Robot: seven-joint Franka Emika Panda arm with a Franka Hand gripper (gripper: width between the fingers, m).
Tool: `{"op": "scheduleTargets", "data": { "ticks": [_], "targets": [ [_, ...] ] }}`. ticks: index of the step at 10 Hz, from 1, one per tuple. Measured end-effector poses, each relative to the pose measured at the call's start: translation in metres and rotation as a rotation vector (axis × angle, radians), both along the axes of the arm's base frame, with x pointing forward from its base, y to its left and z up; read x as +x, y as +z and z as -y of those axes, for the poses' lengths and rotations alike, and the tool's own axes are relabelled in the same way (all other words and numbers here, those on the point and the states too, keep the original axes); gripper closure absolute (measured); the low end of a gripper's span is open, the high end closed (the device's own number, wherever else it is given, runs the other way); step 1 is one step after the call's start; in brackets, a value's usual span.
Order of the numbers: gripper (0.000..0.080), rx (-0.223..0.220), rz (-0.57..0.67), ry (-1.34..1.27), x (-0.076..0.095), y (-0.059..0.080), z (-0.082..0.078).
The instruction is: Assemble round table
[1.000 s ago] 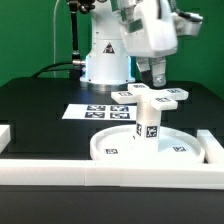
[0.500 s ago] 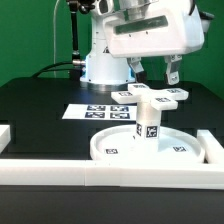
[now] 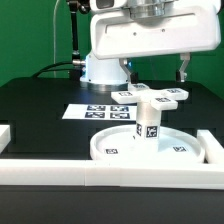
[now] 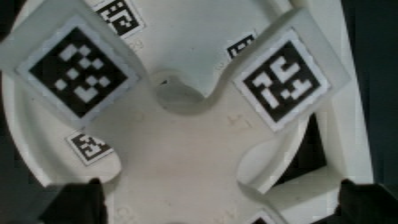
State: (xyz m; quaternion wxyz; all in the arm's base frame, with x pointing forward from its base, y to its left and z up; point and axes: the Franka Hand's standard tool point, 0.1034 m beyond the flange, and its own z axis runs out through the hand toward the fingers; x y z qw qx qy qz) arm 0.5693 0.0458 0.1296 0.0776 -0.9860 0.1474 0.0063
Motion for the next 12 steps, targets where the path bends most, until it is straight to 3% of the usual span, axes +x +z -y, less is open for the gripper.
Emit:
{"op": "scheduleTargets", "data": {
  "ticks": [5, 9, 12],
  "targets": [
    [0.0151, -0.025, 0.087, 0.354, 0.005, 0.002, 0.005],
    [0.0151, -0.101, 0.149, 0.863, 0.005, -0.002, 0.008],
    [0.0151, -0.135, 0.106, 1.117, 0.002, -0.008, 0.004]
  ]
}}
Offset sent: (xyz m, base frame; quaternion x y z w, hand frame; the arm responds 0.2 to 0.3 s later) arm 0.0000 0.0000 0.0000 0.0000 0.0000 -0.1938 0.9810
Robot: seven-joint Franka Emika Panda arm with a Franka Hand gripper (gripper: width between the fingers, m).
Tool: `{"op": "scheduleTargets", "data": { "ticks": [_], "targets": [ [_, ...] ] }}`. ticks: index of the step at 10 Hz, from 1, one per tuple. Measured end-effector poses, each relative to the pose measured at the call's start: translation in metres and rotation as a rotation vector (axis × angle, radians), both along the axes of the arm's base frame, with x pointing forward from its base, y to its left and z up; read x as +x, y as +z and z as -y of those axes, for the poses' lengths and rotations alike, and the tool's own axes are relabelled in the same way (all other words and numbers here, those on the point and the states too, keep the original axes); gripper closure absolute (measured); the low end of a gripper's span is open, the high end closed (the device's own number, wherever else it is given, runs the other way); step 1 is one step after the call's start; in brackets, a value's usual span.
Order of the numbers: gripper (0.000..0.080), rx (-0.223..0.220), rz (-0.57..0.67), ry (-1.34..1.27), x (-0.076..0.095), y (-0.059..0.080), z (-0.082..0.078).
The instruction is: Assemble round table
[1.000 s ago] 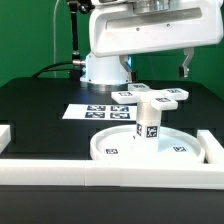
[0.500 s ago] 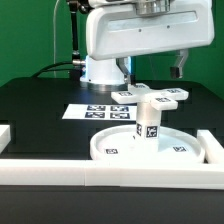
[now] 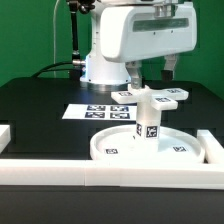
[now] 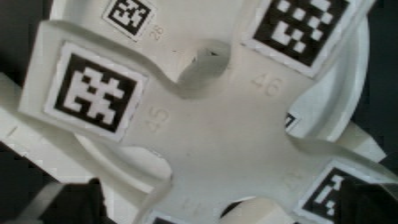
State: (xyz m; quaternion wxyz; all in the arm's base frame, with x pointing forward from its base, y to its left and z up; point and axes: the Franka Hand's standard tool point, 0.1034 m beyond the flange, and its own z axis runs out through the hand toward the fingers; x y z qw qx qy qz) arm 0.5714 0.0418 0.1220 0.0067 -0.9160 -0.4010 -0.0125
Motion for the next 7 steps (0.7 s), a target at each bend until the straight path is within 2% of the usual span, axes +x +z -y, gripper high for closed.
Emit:
{"op": "scheduleTargets", "data": {
  "ticks": [4, 7],
  "targets": [
    [0.0151, -0.025, -0.006, 0.229, -0.001, -0.0032, 0.0055],
    [0.0151, -0.028, -0.022, 0.211, -0.0045, -0.0113, 0.0063]
  ]
}}
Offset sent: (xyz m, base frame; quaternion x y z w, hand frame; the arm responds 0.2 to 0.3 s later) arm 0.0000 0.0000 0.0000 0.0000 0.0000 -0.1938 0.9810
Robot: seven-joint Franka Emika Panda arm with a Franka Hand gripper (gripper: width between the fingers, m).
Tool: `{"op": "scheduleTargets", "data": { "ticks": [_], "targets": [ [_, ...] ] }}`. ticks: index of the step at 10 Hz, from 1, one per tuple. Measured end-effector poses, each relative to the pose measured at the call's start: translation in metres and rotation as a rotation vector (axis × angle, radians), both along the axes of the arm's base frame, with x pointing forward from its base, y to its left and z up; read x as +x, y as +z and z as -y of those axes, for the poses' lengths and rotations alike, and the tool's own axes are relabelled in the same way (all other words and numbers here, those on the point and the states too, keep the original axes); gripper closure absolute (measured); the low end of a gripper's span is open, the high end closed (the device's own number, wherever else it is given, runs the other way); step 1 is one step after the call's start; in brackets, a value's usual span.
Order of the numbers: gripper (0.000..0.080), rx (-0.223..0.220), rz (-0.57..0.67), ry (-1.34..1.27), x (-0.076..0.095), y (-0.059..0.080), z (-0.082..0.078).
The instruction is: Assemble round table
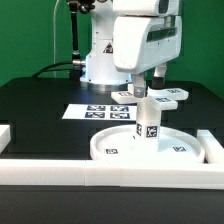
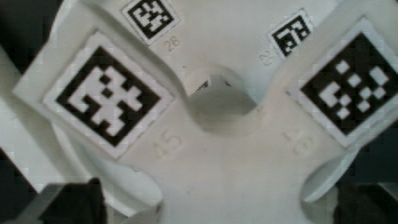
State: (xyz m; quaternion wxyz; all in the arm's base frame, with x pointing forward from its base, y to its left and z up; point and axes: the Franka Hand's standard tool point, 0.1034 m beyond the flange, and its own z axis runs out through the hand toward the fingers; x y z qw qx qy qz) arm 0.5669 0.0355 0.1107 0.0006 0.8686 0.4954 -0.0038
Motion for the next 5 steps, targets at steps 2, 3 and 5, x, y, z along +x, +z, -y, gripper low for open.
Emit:
{"op": "scheduleTargets", "data": {
  "ticks": [2, 3, 5],
  "targets": [
    [0.0151, -0.001, -0.003, 0.0, -0.0007, -0.002, 0.0002],
    [0.0151, -0.002, -0.006, 0.0, -0.0011, -0.0036, 0.0002],
    [0.0151, -0.002, -0.011, 0.002, -0.002, -0.007, -0.0007]
  ]
}}
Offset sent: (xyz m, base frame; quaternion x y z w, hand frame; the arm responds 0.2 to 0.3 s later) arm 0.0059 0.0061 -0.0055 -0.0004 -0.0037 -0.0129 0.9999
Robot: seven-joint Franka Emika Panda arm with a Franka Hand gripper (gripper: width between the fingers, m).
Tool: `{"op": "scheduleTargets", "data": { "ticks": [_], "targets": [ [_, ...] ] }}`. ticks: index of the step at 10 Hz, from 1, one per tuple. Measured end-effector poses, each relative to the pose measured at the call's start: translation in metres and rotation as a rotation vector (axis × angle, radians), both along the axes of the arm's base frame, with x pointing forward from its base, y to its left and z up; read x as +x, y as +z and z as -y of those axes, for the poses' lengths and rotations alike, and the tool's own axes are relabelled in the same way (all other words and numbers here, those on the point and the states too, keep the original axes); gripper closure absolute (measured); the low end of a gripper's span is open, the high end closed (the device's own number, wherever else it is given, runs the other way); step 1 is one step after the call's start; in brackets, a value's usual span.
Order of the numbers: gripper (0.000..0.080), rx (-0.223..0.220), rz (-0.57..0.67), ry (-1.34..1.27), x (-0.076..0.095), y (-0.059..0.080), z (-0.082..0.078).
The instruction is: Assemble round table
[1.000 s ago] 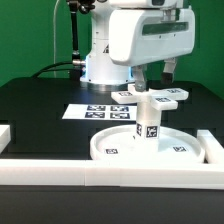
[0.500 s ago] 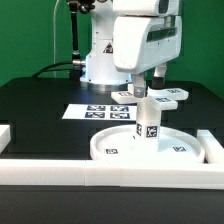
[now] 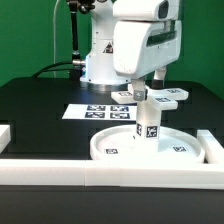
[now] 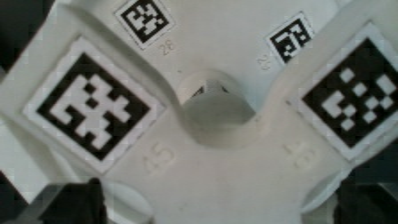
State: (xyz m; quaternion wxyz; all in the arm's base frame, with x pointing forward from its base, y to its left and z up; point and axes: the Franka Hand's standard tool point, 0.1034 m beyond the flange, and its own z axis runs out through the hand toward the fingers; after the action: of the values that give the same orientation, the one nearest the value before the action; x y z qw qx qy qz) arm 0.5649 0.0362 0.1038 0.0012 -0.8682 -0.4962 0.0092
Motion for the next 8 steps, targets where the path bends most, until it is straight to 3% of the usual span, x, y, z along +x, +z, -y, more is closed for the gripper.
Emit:
{"op": "scheduleTargets", "data": {
  "ticks": [4, 6, 8],
  "targets": [
    [0.0151, -0.001, -0.004, -0.002, -0.001, -0.0022, 0.0002],
    [0.0357, -0.001, -0.004, -0.002, -0.0009, -0.0022, 0.0003],
    [0.0357, -0.001, -0.004, -0.011, -0.0009, -0.0022, 0.0007]
  ]
}}
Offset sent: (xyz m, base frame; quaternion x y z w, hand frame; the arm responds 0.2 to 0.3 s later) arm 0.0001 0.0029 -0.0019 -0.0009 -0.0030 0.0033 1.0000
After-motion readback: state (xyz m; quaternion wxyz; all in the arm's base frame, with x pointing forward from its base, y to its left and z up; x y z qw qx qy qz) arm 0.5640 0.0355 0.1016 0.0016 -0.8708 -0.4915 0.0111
